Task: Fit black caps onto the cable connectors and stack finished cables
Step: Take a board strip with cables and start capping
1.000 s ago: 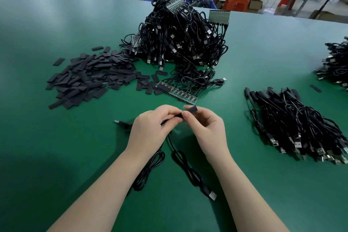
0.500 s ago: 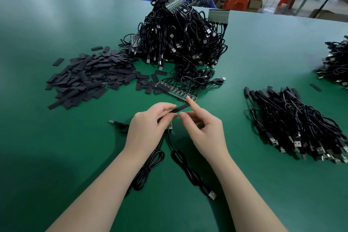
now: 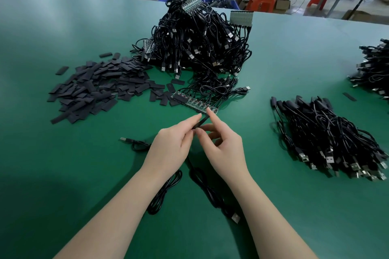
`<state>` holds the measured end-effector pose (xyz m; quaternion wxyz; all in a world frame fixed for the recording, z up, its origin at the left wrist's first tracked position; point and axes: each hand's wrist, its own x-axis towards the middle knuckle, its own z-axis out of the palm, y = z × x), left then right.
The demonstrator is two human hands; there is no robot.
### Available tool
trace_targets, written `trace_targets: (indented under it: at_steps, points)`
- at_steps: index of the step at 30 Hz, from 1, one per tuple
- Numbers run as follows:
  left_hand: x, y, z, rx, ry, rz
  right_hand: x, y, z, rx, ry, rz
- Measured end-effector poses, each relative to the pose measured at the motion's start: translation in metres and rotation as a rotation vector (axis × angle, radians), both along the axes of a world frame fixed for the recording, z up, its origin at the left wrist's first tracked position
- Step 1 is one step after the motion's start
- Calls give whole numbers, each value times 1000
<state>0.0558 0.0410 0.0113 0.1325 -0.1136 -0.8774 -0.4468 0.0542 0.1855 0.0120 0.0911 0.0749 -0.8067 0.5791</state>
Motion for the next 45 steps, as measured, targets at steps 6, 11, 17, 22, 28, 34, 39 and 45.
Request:
trace_targets:
  at_steps: [6, 11, 17, 22, 28, 34, 39, 45]
  points:
    - [1, -1, 1, 78, -30, -41, -1, 3, 7, -290, -32, -128]
    - [-1, -2, 4, 61, -64, 96, -1, 5, 13, -449, -42, -173]
    - [2, -2, 5, -12, -39, 98, 1, 5, 13, -366, -49, -122]
    - [2, -2, 5, 63, -47, 116, 2, 2, 13, -347, -71, -76]
    - [1, -1, 6, 19, -64, 94, 1, -1, 12, -224, -125, -65]
    - [0, -2, 6, -75, 8, 105, -3, 5, 10, -384, -181, -177]
    - [-1, -5, 11, -63, 102, 86, 4, -5, 18, -353, -139, -115]
    - [-2, -9, 8, 87, 105, 180, -1, 62, 98, -296, 343, -437]
